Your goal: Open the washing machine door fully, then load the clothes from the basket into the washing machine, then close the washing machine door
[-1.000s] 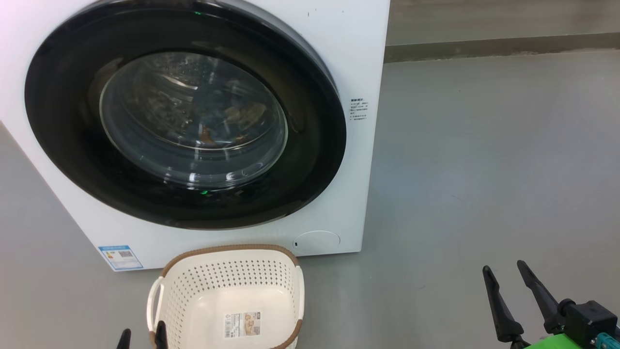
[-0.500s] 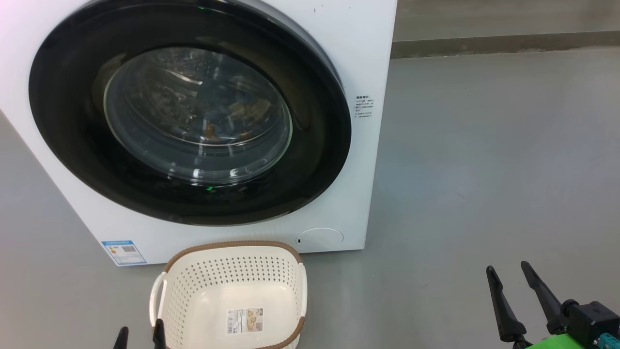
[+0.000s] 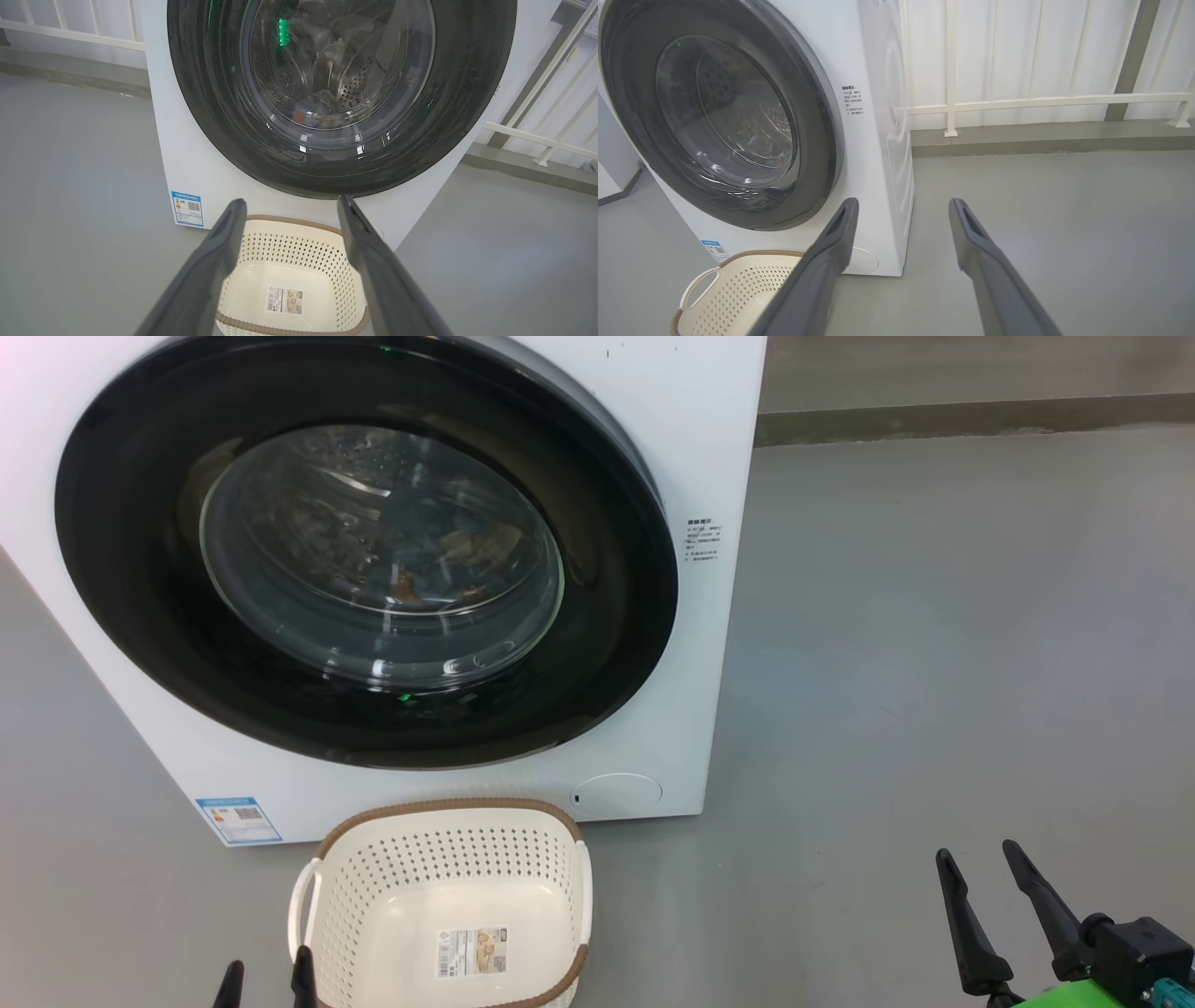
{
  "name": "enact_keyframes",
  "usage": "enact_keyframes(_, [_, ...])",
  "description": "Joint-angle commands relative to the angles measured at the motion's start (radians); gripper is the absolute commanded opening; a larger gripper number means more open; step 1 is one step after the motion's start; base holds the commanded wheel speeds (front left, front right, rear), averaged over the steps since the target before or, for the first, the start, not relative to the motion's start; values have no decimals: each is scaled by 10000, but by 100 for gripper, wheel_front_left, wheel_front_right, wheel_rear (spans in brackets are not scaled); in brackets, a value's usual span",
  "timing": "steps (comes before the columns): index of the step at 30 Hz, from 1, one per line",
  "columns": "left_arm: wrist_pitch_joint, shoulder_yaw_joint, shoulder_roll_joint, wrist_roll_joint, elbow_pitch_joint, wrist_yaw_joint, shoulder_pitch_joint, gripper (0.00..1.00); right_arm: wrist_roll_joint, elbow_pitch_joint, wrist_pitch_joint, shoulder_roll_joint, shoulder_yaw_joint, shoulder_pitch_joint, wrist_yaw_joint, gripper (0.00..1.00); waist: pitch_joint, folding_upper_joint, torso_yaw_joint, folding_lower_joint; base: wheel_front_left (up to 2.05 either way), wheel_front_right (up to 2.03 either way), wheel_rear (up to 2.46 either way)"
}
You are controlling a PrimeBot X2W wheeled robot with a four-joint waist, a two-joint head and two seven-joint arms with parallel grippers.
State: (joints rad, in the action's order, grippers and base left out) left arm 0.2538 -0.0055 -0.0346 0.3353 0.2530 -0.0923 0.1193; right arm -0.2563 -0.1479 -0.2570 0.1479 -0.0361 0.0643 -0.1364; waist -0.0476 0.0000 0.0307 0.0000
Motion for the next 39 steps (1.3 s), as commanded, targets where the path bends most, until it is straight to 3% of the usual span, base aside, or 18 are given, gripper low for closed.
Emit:
enact_keyframes(1, [80,323,-156,-120,-281,8,-186,100,-38,187,-48,70,248,-97,57,100,8,0,-6,0,0,0,0])
enact_keyframes(9, [80,379,-156,-173,-266,-18,-206,100,-35,189,-48,62,216,-99,57,100,27,0,12,0,0,0,0])
enact_keyframes(10, [-2,29,10,-73,23,-2,1,0,2,-58,0,-21,-17,0,-2,0,27,0,10,0,0,0,0])
enact_keyframes(17, [-169,27,135,206,520,-8,-36,0,-290,-655,99,-233,-41,-30,-1,0,37,0,3,2,0,0,0])
enact_keyframes(21, [-287,66,126,620,487,-21,-99,0,-724,-651,221,-258,-68,-75,1,0,31,0,-8,23,0,0,0])
enact_keyframes(26, [-419,103,114,1131,459,-36,-181,0,-1262,-666,365,-288,-95,-141,4,0,69,0,-20,1,0,0,0])
enact_keyframes(39, [-814,231,81,2566,388,-79,-439,0,-2778,-705,774,-373,-176,-342,10,0,126,0,-56,0,0,0,0])
